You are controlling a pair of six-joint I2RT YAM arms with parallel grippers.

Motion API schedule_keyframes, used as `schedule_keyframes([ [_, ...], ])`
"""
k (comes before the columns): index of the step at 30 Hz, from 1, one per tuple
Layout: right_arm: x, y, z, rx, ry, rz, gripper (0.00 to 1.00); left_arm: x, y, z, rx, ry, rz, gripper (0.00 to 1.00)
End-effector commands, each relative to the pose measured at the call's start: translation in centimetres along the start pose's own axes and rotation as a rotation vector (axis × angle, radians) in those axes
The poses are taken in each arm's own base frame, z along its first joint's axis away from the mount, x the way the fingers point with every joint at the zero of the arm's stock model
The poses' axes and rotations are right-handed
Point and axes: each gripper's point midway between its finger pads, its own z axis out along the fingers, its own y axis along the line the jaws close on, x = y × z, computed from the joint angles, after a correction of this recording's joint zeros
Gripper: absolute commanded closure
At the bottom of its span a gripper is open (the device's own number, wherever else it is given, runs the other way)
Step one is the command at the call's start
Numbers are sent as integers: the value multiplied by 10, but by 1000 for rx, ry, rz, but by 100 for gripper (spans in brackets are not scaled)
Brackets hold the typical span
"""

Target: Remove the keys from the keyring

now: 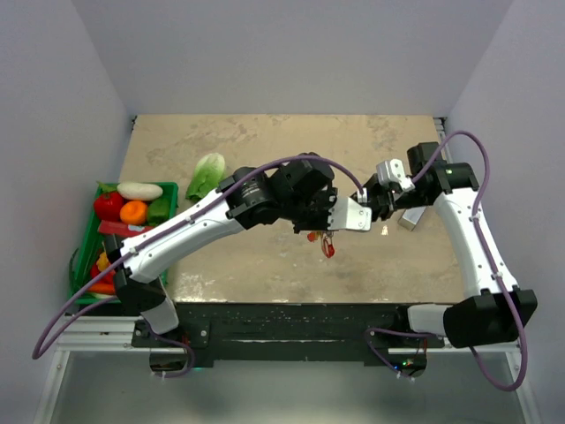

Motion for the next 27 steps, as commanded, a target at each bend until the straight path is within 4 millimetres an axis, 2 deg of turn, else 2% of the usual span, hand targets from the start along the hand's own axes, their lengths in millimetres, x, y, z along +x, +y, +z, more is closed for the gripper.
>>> schedule_keyframes([
  [1, -35, 7, -13, 58, -96, -26, 71, -27, 12, -10, 70, -169, -147, 100],
  [3, -27, -2, -28, 127, -83, 15, 67, -33, 13, -13, 109, -216, -184, 100],
  [4, -24, -2, -32, 144, -65, 14, 64, -30, 19, -15, 105, -222, -200, 100],
  [8, -14, -5, -50, 224, 14, -6, 58, -39, 17, -24, 186, -297, -244, 100],
  [9, -14, -7, -57, 254, 38, -12, 55, -39, 14, -24, 198, -299, -248, 100],
  [10, -8, -16, -64, 281, 105, -36, 45, -40, 13, -25, 207, -305, -247, 100],
  [11, -13, -19, -69, 319, 140, -64, 44, -41, 10, -25, 226, -312, -250, 100],
  [12, -3, -16, -71, 378, 143, 124, 41, -42, 9, -25, 234, -317, -251, 100],
  [13, -6, -63, -99, 584, 265, -74, 40, -43, 6, -26, 246, -320, -251, 100],
  [14, -32, -63, -104, 733, 245, -152, 38, -44, 4, -26, 266, -330, -252, 100],
  [15, -32, -72, -102, 775, 246, -136, 34, -45, 3, -25, 272, -332, -255, 100],
  [16, -17, -63, -100, 737, 288, -42, 35, -45, 3, -24, 274, -331, -258, 100],
  [17, -17, -66, -99, 721, 289, -31, 39, -44, 5, -23, 264, -326, -259, 100],
  [18, -21, -63, -96, 715, 255, 4, 41, -42, 7, -21, 256, -320, -267, 100],
  [19, -32, -63, -92, 708, 218, -35, 41, -41, 9, -19, 248, -315, -273, 100],
  [21, -53, -49, -79, 654, 126, -45, 42, -37, 13, -15, 226, -302, -292, 100],
  [25, -79, -31, -63, 514, 52, -60, 45, -29, 19, -10, 203, -284, -322, 100],
  [27, -84, -26, -56, 455, 6, -3, 51, -30, 18, -9, 217, -289, -332, 100],
])
